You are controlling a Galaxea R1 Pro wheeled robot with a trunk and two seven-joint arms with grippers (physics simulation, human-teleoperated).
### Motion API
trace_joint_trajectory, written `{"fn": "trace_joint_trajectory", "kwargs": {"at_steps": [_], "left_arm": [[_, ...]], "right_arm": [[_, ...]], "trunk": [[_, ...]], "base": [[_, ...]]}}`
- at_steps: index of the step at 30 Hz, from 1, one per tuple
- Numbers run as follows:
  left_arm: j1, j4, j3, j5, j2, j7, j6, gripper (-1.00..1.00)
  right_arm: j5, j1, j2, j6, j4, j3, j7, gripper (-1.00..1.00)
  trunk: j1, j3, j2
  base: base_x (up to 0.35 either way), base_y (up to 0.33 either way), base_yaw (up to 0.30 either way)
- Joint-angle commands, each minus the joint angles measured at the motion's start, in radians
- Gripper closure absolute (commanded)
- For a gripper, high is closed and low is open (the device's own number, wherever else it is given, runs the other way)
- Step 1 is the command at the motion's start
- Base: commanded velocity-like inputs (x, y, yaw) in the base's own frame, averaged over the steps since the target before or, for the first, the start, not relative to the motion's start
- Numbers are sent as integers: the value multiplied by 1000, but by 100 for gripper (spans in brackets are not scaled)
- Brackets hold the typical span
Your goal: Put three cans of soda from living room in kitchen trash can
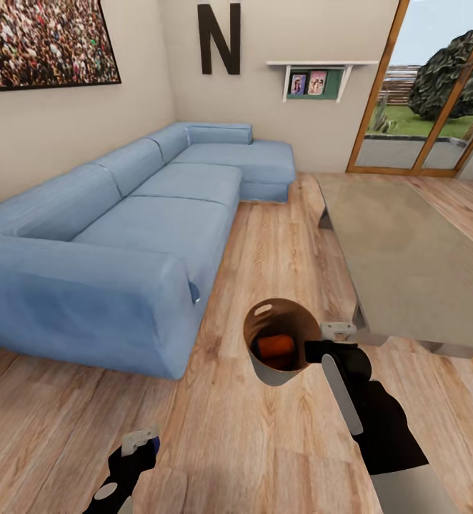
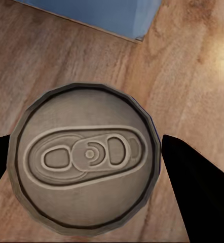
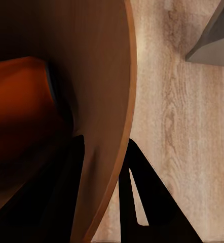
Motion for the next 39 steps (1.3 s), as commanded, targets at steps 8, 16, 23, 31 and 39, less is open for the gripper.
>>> {"fn": "trace_joint_trajectory", "kwargs": {"at_steps": [8, 16, 23, 31, 39], "left_arm": [[0, 0, 0, -7, 0, 1, 0, 100], [0, 0, 0, -8, 0, 1, 0, 100], [0, 0, 0, -8, 0, 1, -1, 100], [0, -16, 1, -8, 0, 1, -2, 100], [0, -27, 1, -8, 0, 1, 0, 100]], "right_arm": [[-3, 0, 0, -3, -1, 0, 2, 100], [-3, 0, 0, -4, -1, 0, 2, 100], [-3, 0, 0, -3, -1, 0, 2, 100], [-3, 0, 0, -3, -1, 0, 2, 100], [-3, 0, 0, -3, -1, 0, 2, 100]], "trunk": [[0, 0, 0], [0, 0, 0], [0, 0, 0], [-4, 3, 7], [-35, 28, 63]], "base": [[-153, 0, 0], [-81, 0, 0], [-6, 0, 0], [0, 0, 0], [0, 0, 0]]}}
